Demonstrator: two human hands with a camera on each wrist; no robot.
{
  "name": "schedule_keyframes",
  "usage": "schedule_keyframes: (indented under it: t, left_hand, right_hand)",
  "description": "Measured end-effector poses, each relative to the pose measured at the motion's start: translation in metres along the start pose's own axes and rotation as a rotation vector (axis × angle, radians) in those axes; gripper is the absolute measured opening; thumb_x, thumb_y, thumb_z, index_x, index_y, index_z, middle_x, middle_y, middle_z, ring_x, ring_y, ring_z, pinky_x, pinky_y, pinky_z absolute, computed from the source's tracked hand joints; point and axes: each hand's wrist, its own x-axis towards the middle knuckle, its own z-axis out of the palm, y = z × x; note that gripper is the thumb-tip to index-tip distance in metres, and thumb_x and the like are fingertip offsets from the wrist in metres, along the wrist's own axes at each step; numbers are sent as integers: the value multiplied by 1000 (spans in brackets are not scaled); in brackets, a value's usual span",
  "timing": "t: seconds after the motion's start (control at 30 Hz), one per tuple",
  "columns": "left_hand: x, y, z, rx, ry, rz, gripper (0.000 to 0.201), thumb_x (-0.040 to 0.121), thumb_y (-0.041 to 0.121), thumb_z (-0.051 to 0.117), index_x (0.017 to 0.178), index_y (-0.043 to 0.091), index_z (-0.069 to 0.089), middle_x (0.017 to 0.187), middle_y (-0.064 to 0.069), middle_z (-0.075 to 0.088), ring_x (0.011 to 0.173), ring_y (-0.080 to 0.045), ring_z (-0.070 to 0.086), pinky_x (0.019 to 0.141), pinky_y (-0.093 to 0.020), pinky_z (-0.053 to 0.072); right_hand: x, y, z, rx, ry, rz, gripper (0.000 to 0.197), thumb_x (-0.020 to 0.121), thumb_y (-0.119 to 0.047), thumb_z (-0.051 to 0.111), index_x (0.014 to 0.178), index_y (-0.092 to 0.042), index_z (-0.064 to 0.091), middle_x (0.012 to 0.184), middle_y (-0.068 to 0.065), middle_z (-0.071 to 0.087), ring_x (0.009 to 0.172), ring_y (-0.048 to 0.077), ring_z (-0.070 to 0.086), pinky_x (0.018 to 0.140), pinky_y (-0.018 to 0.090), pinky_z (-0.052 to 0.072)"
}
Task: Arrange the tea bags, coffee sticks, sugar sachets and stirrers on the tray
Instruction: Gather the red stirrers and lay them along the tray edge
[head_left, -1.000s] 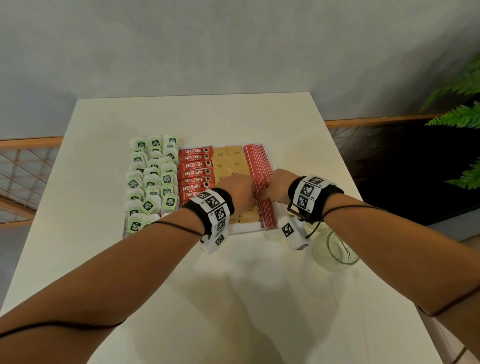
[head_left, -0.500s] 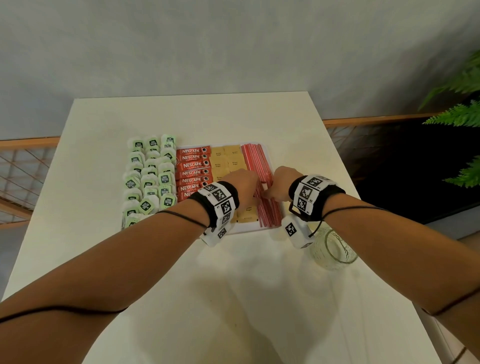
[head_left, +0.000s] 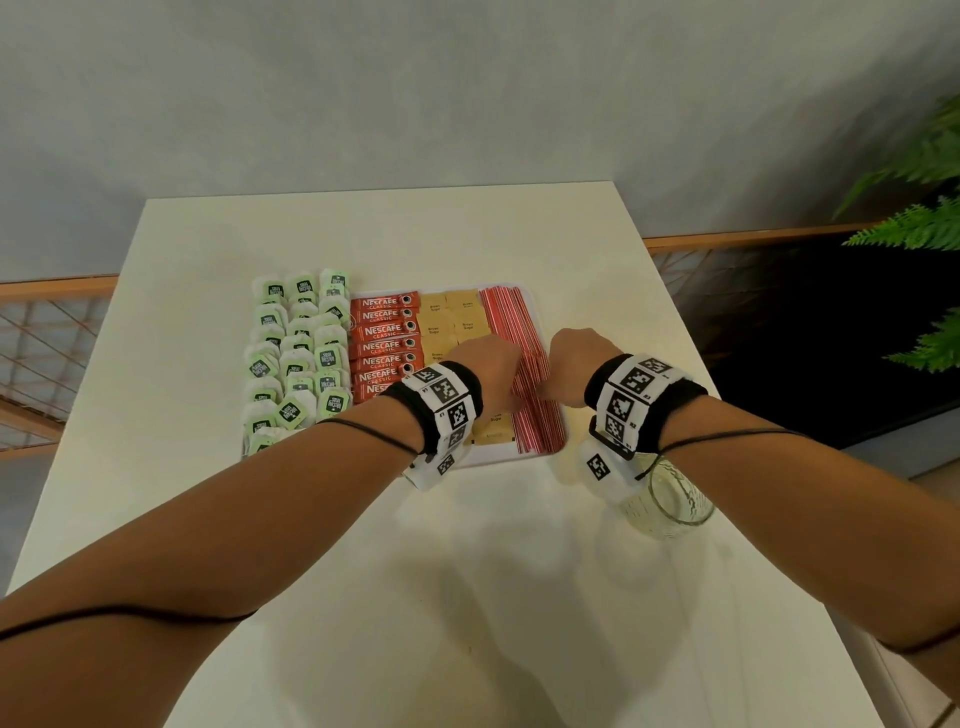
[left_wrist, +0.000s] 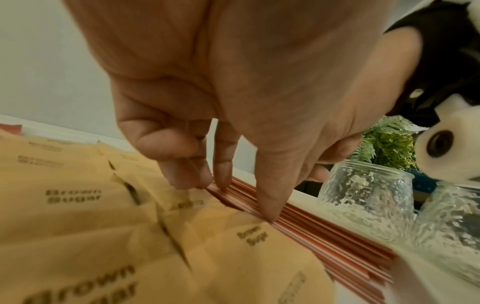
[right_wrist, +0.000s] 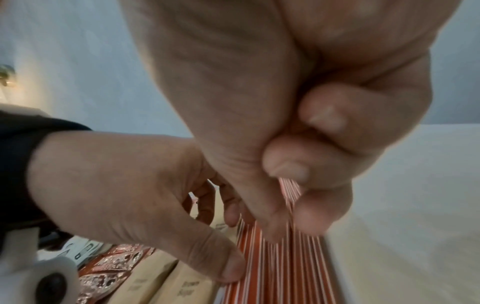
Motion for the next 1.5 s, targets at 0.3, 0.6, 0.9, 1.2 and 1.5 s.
schedule_keyframes:
  t: [0.3,0.6,0.9,1.2,1.5]
  left_hand:
    - [1,1,5,38,-21,-39,42,76,46,78,108,22,63,101,-2,58,82,-22,61,78,-40,58]
    - [0,-3,4,53,-36,-49,48,77,51,78,109,21,58,105,-3,52,82,-21,57,77,-40,56]
    - [0,-5,8,58,-16,-63,65,74,53,81,119,18,51,110,-5,51,86,-23,57,78,-39,55]
    - [3,-7,6,39,-48,-99,56,73,51,83,111,19,59,111,-5,46,84,-22,58,77,-37,56]
    - [11,-13,7,-11,-44,-110,56,71,53,82,113,21,62,109,-3,48,86,-22,60,83,-41,57]
  right_hand:
    - [-9,2,13,-137,-69,-202,43,81,-19,78,119,-14,57,105,7,68,91,27,67,75,33,54]
    - [-10,5,14,-128,-64,-175,50,79,-20,81,121,-13,54,108,7,67,89,26,64,69,31,48]
    - [-9,5,18,-84,-72,-160,50,74,-26,87,111,-14,55,96,1,65,84,23,64,71,32,53]
    - [0,4,8,-58,-79,-186,55,72,-28,88,116,-15,56,108,6,65,89,22,63,83,36,57]
    - [17,-4,4,-102,-46,-211,28,88,-5,65,115,-10,59,119,14,49,91,31,65,85,42,59]
